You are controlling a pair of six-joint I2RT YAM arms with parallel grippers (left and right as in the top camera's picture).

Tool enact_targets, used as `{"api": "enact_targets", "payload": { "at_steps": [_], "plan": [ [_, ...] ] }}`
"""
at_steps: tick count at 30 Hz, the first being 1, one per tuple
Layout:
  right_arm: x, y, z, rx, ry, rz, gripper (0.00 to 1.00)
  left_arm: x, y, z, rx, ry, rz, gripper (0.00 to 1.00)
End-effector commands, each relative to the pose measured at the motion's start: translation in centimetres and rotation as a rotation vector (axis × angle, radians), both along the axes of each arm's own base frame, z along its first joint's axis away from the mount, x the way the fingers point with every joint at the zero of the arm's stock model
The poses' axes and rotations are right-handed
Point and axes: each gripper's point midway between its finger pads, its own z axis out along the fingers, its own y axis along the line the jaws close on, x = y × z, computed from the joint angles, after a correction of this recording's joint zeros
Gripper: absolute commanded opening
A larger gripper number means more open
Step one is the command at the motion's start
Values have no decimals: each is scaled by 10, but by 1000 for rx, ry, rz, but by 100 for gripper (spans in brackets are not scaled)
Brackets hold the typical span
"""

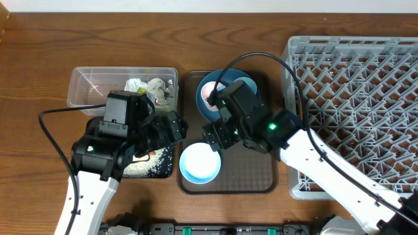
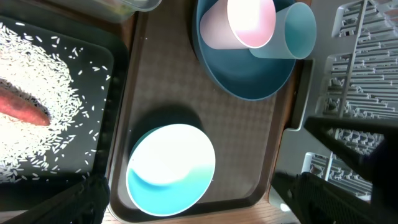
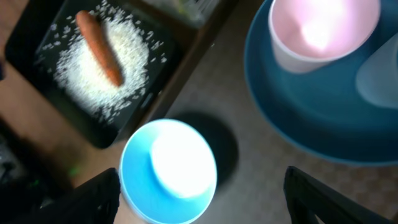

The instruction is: Sort waste into correct bins and load items into the dishwasher rack

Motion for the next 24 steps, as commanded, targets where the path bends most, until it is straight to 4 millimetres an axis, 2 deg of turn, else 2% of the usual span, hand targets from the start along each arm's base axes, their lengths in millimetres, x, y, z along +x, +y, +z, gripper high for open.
{"api": "enact_targets", "payload": {
  "at_steps": [1, 7, 12, 18, 24],
  "plan": [
    [20, -4, -9, -63, -71, -58, 86, 0, -2, 3, -7, -8, -13, 98],
    [60, -16, 6, -77, -224, -177, 89, 0, -2, 3, -7, -8, -13, 98],
    [78, -46, 4, -124, -232, -266, 89, 0, -3, 3, -7, -9, -14, 98],
    [86, -86, -7, -154, -145, -403, 89, 0, -2, 3, -7, -9, -13, 98],
    [84, -104, -14, -196, -109, -430, 98, 0, -2, 3, -7, -9, -13, 98]
  ]
}}
